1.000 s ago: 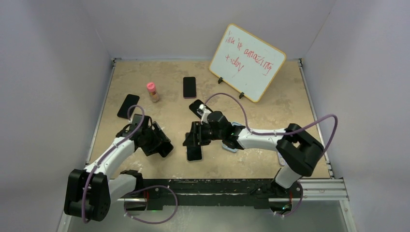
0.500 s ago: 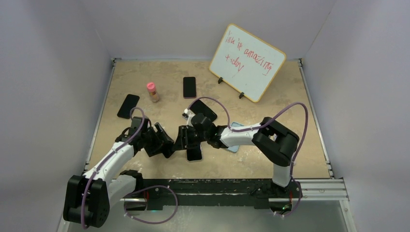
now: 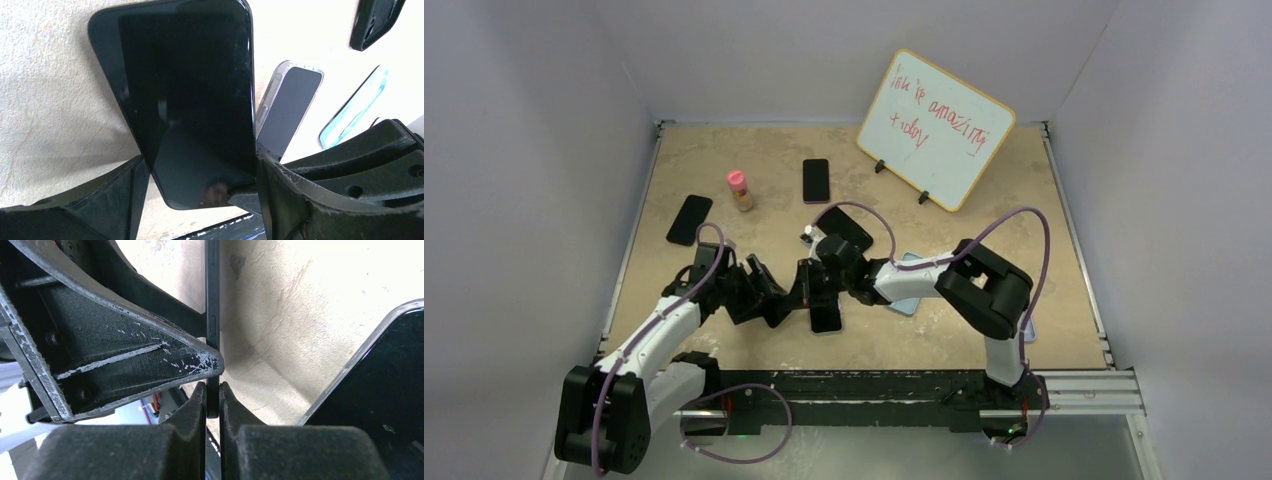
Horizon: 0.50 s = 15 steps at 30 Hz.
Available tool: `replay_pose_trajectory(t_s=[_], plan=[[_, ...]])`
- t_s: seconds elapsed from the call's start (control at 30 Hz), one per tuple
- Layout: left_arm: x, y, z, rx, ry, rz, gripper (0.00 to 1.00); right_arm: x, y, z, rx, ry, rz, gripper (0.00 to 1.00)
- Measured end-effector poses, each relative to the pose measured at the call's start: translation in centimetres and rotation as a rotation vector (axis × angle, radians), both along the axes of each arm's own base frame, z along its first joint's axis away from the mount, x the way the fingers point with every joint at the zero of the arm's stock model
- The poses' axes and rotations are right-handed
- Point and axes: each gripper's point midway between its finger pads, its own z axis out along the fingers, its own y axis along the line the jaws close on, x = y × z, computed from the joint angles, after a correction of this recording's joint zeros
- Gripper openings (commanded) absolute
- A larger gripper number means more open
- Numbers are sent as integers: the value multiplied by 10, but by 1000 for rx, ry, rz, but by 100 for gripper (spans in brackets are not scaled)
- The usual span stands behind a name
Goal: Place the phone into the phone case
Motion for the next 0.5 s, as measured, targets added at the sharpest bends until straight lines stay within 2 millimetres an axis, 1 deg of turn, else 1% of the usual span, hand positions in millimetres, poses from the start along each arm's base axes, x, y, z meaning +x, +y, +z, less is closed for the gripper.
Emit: replay_pose_trajectory(t_s=[0.03, 0.07, 0.13, 0.2, 0.3, 0.37, 0.5], plan=[[0, 0, 1, -1, -4, -4, 65, 0, 0, 0, -1, 3, -2, 0], [0, 0, 1, 0, -8, -9, 71, 0, 0, 0, 1, 5, -2, 0], [1, -1, 2, -1, -15, -17, 81, -1, -1, 0, 6, 7, -4, 0], [0, -2, 3, -4, -23, -36, 87, -2, -3, 2, 13, 5, -6, 0], [-4, -8, 10, -36, -47, -84, 91, -7, -11, 5, 16, 2, -9, 0], [-2, -14, 22, -61, -87, -118, 93, -10, -19, 6, 13, 3, -12, 0], [9, -26, 60, -113, -214, -201, 93, -16, -38, 14, 13, -3, -30, 0]])
